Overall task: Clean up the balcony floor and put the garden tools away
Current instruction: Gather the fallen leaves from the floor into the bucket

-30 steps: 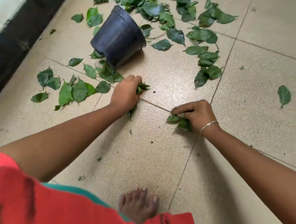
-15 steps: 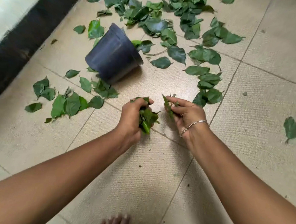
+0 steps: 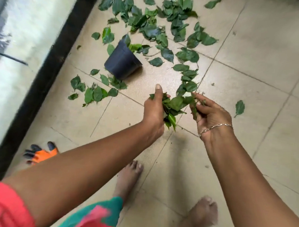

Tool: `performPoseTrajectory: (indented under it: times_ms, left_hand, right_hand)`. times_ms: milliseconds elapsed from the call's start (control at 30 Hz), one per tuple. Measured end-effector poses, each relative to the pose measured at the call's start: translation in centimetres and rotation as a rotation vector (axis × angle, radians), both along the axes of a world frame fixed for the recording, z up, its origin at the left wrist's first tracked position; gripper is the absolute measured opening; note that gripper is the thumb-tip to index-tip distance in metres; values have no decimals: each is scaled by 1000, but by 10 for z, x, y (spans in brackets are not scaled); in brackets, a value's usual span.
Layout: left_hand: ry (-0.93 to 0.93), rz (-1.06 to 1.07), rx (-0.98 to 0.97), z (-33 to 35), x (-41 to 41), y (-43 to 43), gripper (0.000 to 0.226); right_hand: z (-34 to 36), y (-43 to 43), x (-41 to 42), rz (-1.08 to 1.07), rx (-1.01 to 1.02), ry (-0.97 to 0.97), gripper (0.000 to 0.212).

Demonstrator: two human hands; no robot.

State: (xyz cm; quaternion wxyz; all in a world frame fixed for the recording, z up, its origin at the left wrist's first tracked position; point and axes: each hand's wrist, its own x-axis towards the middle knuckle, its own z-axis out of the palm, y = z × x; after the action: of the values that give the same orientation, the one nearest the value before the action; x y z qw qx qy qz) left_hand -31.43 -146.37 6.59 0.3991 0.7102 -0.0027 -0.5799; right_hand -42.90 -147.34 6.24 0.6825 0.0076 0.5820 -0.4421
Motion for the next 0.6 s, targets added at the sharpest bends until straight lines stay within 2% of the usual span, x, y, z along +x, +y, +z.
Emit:
performPoseTrajectory:
  times_ms: [200, 433, 500, 600]
  left_hand:
    - [-63, 83, 51, 131, -52, -11, 60]
    - [-19, 169, -31, 258, -165, -46, 43]
    - [33, 158, -56, 282, -203, -55, 44]
    - [96, 104, -97, 299, -257, -66, 41]
  right_hand:
    - [139, 4, -37, -221, 42, -56, 27]
    - [271, -15, -129, -373, -12, -110, 36]
    - [292, -22, -160, -420, -49, -118, 42]
    - [307, -30, -204, -511, -49, -75, 34]
